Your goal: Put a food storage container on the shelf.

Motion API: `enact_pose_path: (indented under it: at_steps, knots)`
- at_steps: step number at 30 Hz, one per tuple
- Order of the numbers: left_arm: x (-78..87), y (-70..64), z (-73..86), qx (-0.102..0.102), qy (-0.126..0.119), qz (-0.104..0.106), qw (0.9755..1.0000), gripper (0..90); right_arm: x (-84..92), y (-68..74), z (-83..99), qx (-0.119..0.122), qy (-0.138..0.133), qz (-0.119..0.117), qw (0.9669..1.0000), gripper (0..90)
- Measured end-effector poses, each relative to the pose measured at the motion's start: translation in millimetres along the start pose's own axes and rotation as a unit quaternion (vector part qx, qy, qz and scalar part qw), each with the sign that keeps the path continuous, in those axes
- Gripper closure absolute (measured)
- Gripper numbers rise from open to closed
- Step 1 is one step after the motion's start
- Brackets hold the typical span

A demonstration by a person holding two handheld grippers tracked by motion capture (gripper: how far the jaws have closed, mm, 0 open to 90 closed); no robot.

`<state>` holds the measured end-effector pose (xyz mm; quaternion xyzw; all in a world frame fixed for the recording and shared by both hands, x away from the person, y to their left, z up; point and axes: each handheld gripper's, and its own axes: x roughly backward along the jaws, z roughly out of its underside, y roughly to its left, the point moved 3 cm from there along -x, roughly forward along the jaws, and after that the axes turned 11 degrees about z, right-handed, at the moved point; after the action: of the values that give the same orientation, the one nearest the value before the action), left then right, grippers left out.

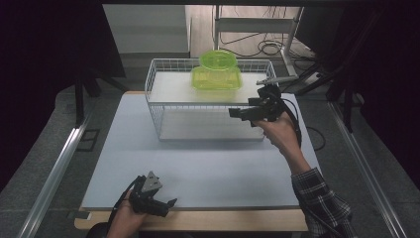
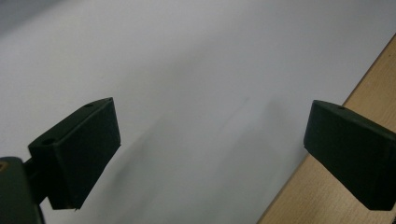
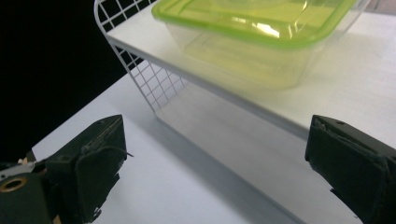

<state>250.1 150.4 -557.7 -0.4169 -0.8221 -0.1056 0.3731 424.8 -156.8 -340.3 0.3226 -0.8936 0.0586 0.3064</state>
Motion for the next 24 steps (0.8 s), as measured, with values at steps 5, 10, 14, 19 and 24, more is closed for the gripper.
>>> enact_pose_path:
  at_steps: [5,10,14,19,24]
  knots:
    - [-0.1,-0.4,-0.2,0.0,0.002,0.001,1.0,2.8,5.2,1.2,16.1,0.001,-0.002,0.001,1.0,5.5]
    - [-1.4,-1.0,0.2,-0.001,0.007,0.002,1.0,2.8,9.8,1.4,36.4,0.012,-0.001,0.006,0.9999,5.2]
    - [-2.4,-1.2,0.4,-0.003,0.008,0.002,1.0,2.8,10.9,-0.4,53.9,0.017,0.004,0.011,0.9998,5.2]
    - [-3.2,-1.4,0.5,-0.006,0.01,-0.002,0.9999,2.5,9.3,-2.7,74.8,0.015,0.006,0.014,0.9998,5.0]
    - [-3.6,-1.9,0.4,-0.009,0.01,-0.004,0.9999,2.3,8.5,-2.3,91.1,0.015,0.008,0.015,0.9998,5.0]
